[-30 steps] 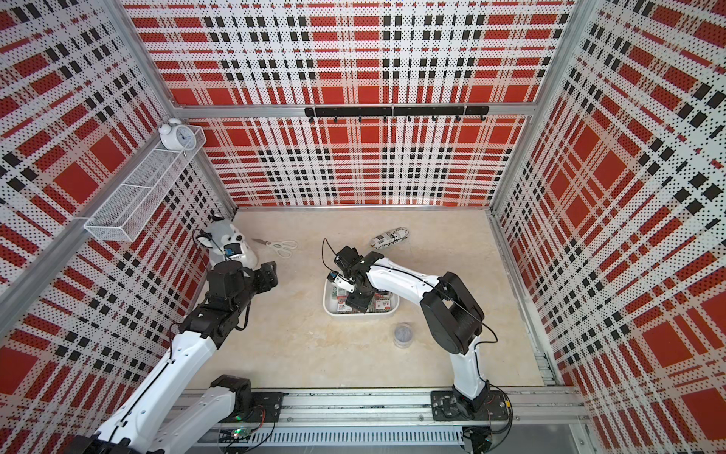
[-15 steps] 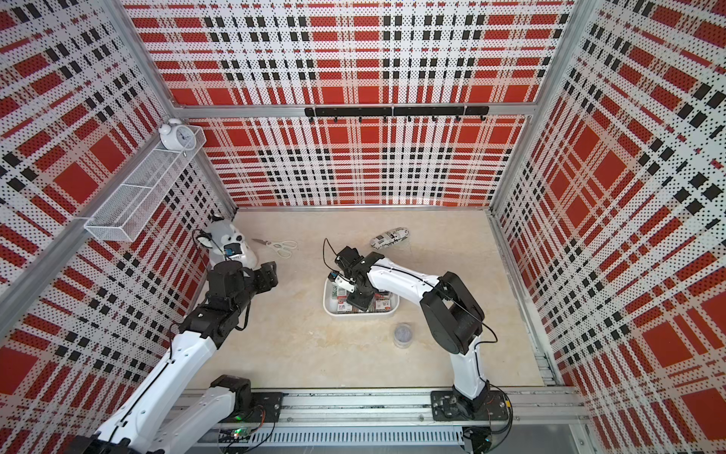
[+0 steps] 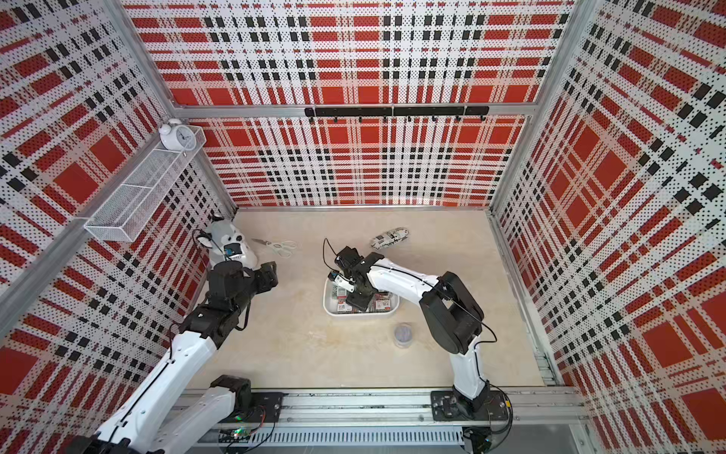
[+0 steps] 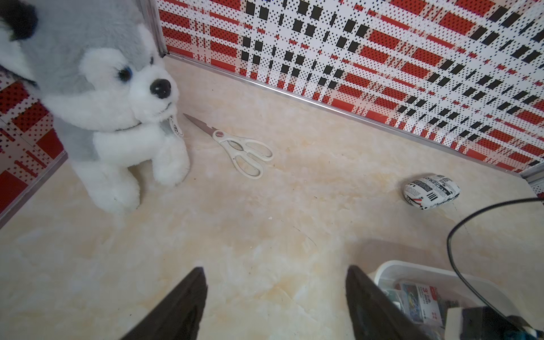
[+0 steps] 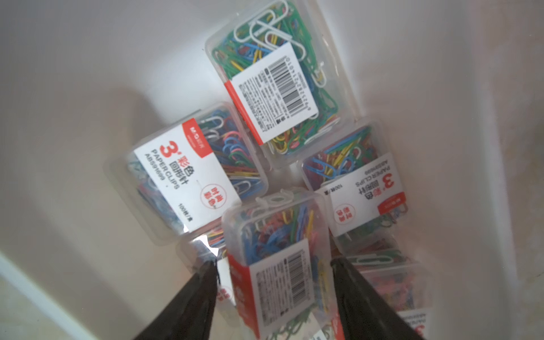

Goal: Take the paper clips out of the storage box
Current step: Pick up the boxed paper clips from the storage box.

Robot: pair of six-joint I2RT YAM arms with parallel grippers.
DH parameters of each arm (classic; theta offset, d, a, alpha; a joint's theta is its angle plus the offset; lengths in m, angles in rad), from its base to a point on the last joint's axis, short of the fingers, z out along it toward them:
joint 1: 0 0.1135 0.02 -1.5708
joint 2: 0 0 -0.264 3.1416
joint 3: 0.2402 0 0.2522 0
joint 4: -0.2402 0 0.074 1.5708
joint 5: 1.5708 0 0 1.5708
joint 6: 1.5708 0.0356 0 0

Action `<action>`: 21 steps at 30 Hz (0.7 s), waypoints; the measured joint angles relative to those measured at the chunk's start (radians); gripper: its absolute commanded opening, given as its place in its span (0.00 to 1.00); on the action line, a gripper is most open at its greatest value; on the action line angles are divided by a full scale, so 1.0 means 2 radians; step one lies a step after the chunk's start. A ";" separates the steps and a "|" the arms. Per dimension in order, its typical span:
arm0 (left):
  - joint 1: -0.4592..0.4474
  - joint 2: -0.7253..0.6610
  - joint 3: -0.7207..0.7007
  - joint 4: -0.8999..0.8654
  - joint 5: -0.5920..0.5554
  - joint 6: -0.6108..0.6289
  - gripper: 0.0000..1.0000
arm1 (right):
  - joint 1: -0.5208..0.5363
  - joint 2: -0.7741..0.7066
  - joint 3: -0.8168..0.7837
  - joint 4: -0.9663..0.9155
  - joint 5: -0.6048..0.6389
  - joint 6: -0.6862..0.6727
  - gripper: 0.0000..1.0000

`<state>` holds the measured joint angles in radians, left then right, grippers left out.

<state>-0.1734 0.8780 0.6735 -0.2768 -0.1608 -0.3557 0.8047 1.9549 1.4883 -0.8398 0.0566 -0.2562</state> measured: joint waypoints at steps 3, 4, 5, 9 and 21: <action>0.000 0.000 0.000 0.000 0.000 0.000 0.76 | 0.000 0.000 0.000 0.000 0.003 0.003 0.70; 0.000 0.000 0.000 0.000 0.000 0.000 0.76 | -0.001 0.000 0.000 0.000 0.004 0.004 0.70; 0.000 0.000 0.000 0.000 0.000 0.000 0.76 | -0.001 0.001 0.000 0.000 0.004 0.005 0.71; 0.000 0.000 0.000 0.000 0.000 0.000 0.76 | -0.002 0.006 0.002 -0.004 0.002 0.010 0.64; 0.000 0.000 0.000 0.000 0.000 0.000 0.76 | -0.004 0.013 0.029 -0.023 -0.007 0.031 0.41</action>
<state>-0.1734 0.8780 0.6735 -0.2768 -0.1608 -0.3561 0.7963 1.9804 1.5459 -0.8848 0.0429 -0.1951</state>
